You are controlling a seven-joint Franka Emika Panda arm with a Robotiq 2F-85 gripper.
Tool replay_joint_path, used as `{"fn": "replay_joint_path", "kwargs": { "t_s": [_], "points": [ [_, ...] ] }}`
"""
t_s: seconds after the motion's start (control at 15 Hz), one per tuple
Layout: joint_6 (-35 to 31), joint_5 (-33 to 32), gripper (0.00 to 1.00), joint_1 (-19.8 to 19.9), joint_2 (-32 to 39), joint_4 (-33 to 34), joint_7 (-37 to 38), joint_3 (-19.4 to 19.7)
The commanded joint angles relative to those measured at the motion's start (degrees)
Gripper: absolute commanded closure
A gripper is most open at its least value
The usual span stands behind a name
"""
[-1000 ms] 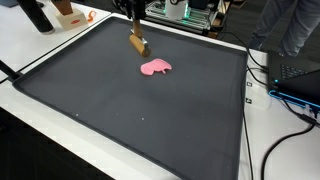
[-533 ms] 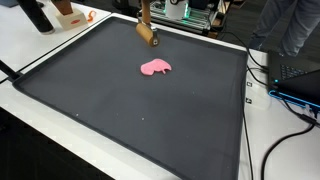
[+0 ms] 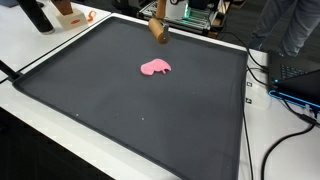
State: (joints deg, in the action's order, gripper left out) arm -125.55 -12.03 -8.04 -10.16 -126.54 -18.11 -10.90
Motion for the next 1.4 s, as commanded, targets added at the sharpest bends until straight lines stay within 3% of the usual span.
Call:
{"fn": "replay_joint_path", "kwargs": {
  "t_s": [0.0, 0.53, 1.0, 1.33],
  "points": [
    [3.6, -5.9, 0.76, -1.3, 0.7, 0.6, 8.4, -2.2],
    [6.3, -15.4, 0.76, -4.4, 6.8, 2.5, 19.5, -6.2],
    [6.1, -23.7, 0.76, -6.9, 12.9, 4.6, 28.8, -6.3],
    [6.3, -25.3, 0.76, -8.6, 16.8, 6.8, 31.7, -5.9]
  ]
}}
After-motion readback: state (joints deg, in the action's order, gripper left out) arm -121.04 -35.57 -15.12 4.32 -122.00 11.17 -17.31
